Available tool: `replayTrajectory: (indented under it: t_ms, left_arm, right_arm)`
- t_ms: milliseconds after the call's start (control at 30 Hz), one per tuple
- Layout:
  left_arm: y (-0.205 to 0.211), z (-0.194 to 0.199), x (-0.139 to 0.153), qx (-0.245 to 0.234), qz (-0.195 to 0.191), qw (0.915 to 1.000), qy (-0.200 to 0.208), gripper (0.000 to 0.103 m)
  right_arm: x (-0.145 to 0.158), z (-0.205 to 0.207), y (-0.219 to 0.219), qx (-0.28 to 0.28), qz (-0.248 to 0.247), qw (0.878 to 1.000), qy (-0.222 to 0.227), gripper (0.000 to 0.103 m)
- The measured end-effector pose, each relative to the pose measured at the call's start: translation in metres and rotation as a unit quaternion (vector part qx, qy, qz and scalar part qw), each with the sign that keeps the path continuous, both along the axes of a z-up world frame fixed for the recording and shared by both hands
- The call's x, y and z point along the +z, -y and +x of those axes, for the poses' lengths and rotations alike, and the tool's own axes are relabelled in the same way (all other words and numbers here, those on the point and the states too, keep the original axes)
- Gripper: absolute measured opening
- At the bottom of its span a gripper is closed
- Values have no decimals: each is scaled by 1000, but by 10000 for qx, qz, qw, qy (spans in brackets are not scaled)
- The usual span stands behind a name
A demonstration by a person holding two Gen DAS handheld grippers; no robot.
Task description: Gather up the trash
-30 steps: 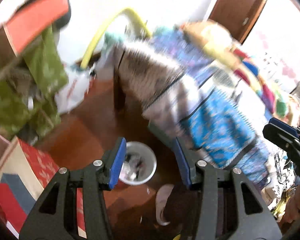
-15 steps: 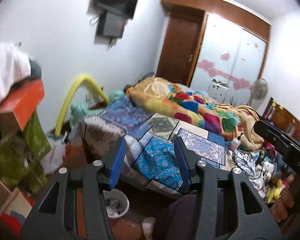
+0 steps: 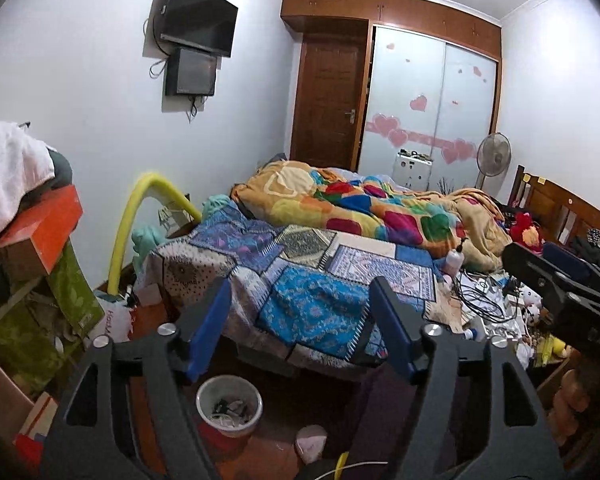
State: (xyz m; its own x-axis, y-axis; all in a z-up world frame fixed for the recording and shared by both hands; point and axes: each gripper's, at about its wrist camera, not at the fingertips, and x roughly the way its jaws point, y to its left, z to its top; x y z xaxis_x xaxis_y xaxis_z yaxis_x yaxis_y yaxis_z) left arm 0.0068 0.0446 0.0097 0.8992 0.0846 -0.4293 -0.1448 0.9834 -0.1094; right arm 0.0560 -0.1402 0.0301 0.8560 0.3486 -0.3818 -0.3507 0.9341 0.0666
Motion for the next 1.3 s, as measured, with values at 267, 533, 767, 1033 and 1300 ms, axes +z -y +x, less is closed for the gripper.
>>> replayTrajectory:
  t_ms: [267, 533, 767, 1033, 1300]
  left_arm:
    - [10, -15, -6, 42, 181, 9998, 14, 91]
    - [14, -30, -6, 71, 234, 9997, 93, 91]
    - [15, -32, -8, 151, 318, 9994, 77, 92]
    - [15, -32, -8, 139, 315, 9994, 77, 92]
    - [17, -33, -10, 115, 324, 9994, 70, 92]
  right_arm:
    - [4, -32, 12, -259, -144, 9985, 454, 103]
    - [6, -45, 17, -198, -166, 9978, 616, 103]
    - [3, -43, 16, -131, -137, 9984, 538, 103]
    - [1, -43, 16, -90, -143, 9988, 469, 103]
    - [2, -44, 15, -74, -157, 9989, 440, 103]
